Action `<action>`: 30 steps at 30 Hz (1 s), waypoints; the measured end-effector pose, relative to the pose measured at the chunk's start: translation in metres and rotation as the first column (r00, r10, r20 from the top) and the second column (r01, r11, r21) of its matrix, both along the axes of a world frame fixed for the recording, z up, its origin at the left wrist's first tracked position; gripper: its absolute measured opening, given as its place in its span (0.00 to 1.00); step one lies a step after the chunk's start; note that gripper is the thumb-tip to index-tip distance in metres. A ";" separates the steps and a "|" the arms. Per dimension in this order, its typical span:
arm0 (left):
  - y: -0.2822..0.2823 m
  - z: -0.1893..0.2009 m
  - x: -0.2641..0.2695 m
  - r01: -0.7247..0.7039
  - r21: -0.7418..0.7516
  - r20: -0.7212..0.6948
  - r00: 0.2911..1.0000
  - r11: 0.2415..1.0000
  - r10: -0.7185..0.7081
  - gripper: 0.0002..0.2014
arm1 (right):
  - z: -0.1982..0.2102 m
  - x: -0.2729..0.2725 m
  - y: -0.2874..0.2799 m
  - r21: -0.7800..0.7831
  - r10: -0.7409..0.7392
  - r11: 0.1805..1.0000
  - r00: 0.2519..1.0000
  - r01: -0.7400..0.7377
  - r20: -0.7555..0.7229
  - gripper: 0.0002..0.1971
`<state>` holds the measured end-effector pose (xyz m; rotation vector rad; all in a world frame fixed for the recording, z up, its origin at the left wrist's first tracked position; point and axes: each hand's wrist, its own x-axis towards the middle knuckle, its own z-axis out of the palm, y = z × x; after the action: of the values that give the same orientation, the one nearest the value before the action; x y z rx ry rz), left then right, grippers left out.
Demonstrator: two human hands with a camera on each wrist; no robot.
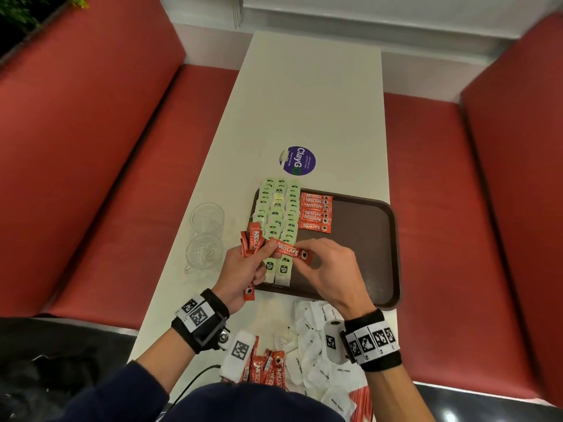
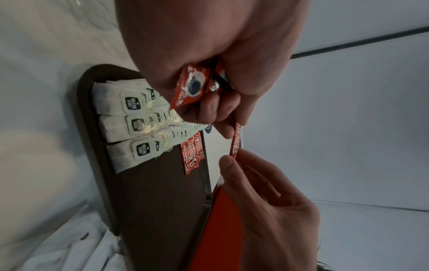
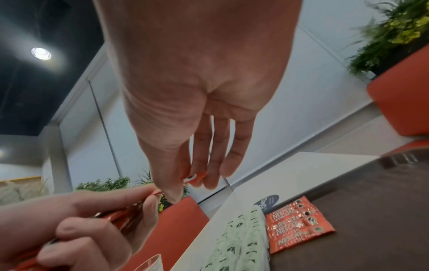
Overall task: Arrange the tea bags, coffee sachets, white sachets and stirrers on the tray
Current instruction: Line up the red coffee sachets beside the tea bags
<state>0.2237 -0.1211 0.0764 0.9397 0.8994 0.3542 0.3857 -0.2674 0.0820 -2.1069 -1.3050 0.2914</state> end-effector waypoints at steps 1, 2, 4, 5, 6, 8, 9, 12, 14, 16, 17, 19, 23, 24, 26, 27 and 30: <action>0.001 -0.001 0.000 -0.004 0.000 -0.011 1.000 1.000 0.004 0.15 | -0.001 0.006 0.000 -0.014 -0.011 1.000 1.000 0.010 -0.023 0.13; 0.002 -0.002 -0.002 -0.006 0.000 -0.024 1.000 1.000 0.006 0.14 | -0.005 0.014 0.000 -0.025 -0.036 0.999 0.998 0.035 -0.044 0.12; 0.006 -0.005 -0.005 -0.007 0.001 -0.045 0.999 1.000 0.007 0.12 | -0.015 0.035 -0.001 -0.068 -0.124 0.990 0.991 0.121 -0.042 0.12; 0.007 -0.006 -0.008 -0.006 0.001 -0.053 0.999 1.000 0.006 0.11 | -0.023 0.047 0.000 -0.106 -0.169 0.980 0.985 0.166 -0.021 0.13; 0.008 -0.006 -0.010 -0.001 0.004 -0.060 0.998 1.000 0.002 0.10 | -0.031 0.059 0.003 -0.154 -0.203 0.967 0.979 0.201 0.004 0.13; 0.009 -0.007 -0.014 0.019 0.018 -0.074 0.997 1.000 -0.018 0.10 | -0.047 0.077 0.012 -0.257 -0.214 0.940 0.975 0.222 0.060 0.14; 0.009 -0.007 -0.015 0.028 0.024 -0.079 0.996 0.999 -0.026 0.10 | -0.055 0.083 0.018 -0.301 -0.197 0.929 0.976 0.215 0.089 0.14; 0.009 -0.005 -0.020 0.046 0.034 -0.077 0.996 0.998 -0.043 0.11 | -0.070 0.095 0.036 -0.373 -0.129 0.910 0.979 0.181 0.160 0.15; 0.010 -0.004 -0.023 0.050 0.045 -0.074 0.996 0.998 -0.047 0.11 | -0.075 0.099 0.046 -0.392 -0.108 0.905 0.980 0.167 0.168 0.15; 0.011 -0.004 -0.026 0.051 0.052 -0.079 0.996 0.997 -0.047 0.11 | -0.079 0.102 0.051 -0.395 -0.113 0.902 0.979 0.173 0.169 0.15; 0.012 -0.005 -0.028 0.050 0.054 -0.084 0.995 0.997 -0.046 0.11 | -0.080 0.103 0.053 -0.393 -0.116 0.903 0.979 0.175 0.168 0.15; 0.013 -0.006 -0.031 0.049 0.058 -0.096 0.994 0.997 -0.043 0.11 | -0.083 0.105 0.054 -0.377 -0.123 0.911 0.982 0.170 0.145 0.16; 0.012 -0.007 -0.037 0.049 0.051 -0.110 0.993 0.997 -0.043 0.13 | -0.088 0.098 0.054 -0.361 -0.127 0.919 0.985 0.160 0.115 0.15; 0.012 -0.007 -0.037 0.051 0.052 -0.112 0.993 0.997 -0.045 0.13 | -0.089 0.096 0.055 -0.363 -0.131 0.917 0.984 0.167 0.122 0.14; 0.011 -0.006 -0.037 0.053 0.051 -0.116 0.992 0.997 -0.047 0.13 | -0.090 0.093 0.056 -0.362 -0.152 0.912 0.979 0.191 0.132 0.13; 0.011 -0.006 -0.037 0.053 0.048 -0.115 0.992 0.997 -0.047 0.13 | -0.091 0.092 0.056 -0.358 -0.165 0.912 0.978 0.202 0.130 0.13; 0.011 -0.005 -0.037 0.056 0.046 -0.108 0.993 0.997 -0.051 0.12 | -0.090 0.093 0.061 -0.352 -0.204 0.907 0.973 0.230 0.109 0.12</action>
<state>0.1865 -0.1099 0.0716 1.0333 0.9653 0.2830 0.4782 -0.2069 -0.0077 -2.5718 -1.1035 0.3897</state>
